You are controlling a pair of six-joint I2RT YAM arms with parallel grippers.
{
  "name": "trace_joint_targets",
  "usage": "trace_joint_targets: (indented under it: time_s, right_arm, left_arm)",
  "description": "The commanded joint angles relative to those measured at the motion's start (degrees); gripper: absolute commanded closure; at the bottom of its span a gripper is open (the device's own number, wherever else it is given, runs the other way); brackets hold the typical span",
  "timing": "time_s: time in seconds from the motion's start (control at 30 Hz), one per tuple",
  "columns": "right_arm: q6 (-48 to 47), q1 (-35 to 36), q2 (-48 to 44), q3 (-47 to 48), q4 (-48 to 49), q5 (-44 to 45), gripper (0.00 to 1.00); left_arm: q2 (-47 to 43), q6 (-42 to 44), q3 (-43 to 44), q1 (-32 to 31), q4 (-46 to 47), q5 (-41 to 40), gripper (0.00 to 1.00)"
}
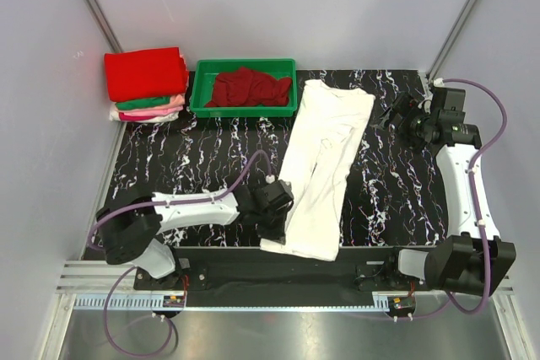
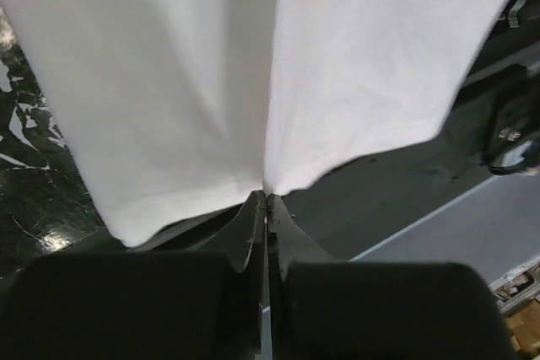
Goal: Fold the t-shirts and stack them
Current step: Fold the tshirt
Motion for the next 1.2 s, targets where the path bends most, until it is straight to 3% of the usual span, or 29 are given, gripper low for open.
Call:
trace_joint_targets:
  time_s: [0.0, 0.1, 0.2, 0.23, 0.27, 0.37, 0.5, 0.67, 1.0, 1.17]
  right_arm:
    - [-1.32, 0.3, 1.0, -0.1, 0.84, -1.45, 0.0]
    - [-1.5, 0.3, 2.23, -0.1, 0.22, -2.24, 0.0]
    - [-2.03, 0.47, 3.81, 0.34, -0.83, -3.9, 0.0]
    - [-2.2, 0.65, 4.17, 0.52, -1.53, -4.35, 0.0]
    - [-2.47, 0.82, 4.95, 0.69, -2.06, -5.05, 0.0]
    - [-2.91, 3.63, 6.97, 1.22, -6.09, -6.63, 0.0]
    - [0.34, 12.32, 8.47, -6.92, -2.87, -5.75, 0.0]
    - [4.82, 12.43, 13.12, -8.8, 7.42, -5.59, 0.02]
    - [4.65, 13.66, 38.17, 9.12, 11.82, -4.97, 0.07]
    - [2.81, 13.66, 49.86, 20.78, 8.14, -1.9, 0.08]
  left_arm:
    - [1.15, -3.06, -5.78, 0.2, 7.21, 4.02, 1.0]
    - [2.2, -2.63, -5.8, 0.2, 6.79, 3.33, 0.99]
    - [3.0, -1.75, -4.49, 0.2, 5.38, 2.89, 0.74]
    - [2.91, -1.57, -3.61, 0.2, 4.51, 2.71, 0.52]
    - [2.65, -1.4, -3.08, 0.2, 3.89, 2.45, 0.43]
    - [0.02, 1.14, 0.07, 0.2, -0.93, -0.01, 0.35]
    - [-4.11, 4.14, 3.95, 1.78, -6.57, -3.79, 0.31]
    - [-8.24, 8.26, 6.15, 6.35, -8.86, -4.85, 0.3]
    - [-13.26, 10.73, -1.22, 13.03, -5.61, -1.95, 0.3]
    - [-12.12, 13.1, -2.46, 16.02, -3.85, 0.6, 0.3]
